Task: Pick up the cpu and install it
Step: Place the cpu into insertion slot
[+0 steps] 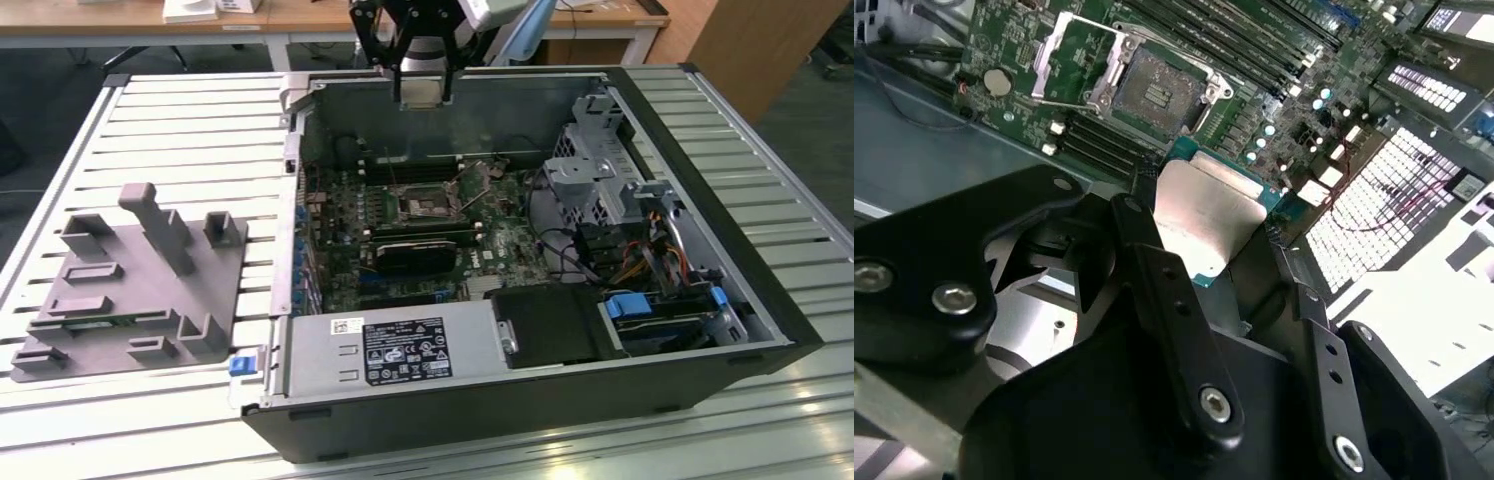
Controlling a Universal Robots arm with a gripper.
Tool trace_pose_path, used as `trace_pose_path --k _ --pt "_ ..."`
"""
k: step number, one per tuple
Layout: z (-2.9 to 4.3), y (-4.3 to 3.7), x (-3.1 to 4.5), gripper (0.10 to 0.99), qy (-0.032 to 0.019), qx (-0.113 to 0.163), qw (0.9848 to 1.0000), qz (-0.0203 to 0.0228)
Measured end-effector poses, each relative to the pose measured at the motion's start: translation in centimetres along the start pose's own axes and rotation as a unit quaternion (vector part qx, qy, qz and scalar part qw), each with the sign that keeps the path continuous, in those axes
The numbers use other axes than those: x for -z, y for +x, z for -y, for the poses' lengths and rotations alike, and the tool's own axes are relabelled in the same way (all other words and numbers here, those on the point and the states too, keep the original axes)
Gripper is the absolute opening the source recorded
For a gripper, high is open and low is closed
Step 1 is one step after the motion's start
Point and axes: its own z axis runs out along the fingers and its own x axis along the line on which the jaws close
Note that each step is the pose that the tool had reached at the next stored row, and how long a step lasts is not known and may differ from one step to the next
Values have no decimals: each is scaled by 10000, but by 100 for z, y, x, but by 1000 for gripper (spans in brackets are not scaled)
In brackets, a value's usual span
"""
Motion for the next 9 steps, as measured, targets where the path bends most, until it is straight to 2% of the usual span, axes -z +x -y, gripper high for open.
trace_pose_path --k 5,9 --pt "0 0 -4 541 -9 -355 9994 24" --pt "0 0 -7 541 -13 -581 9983 39"
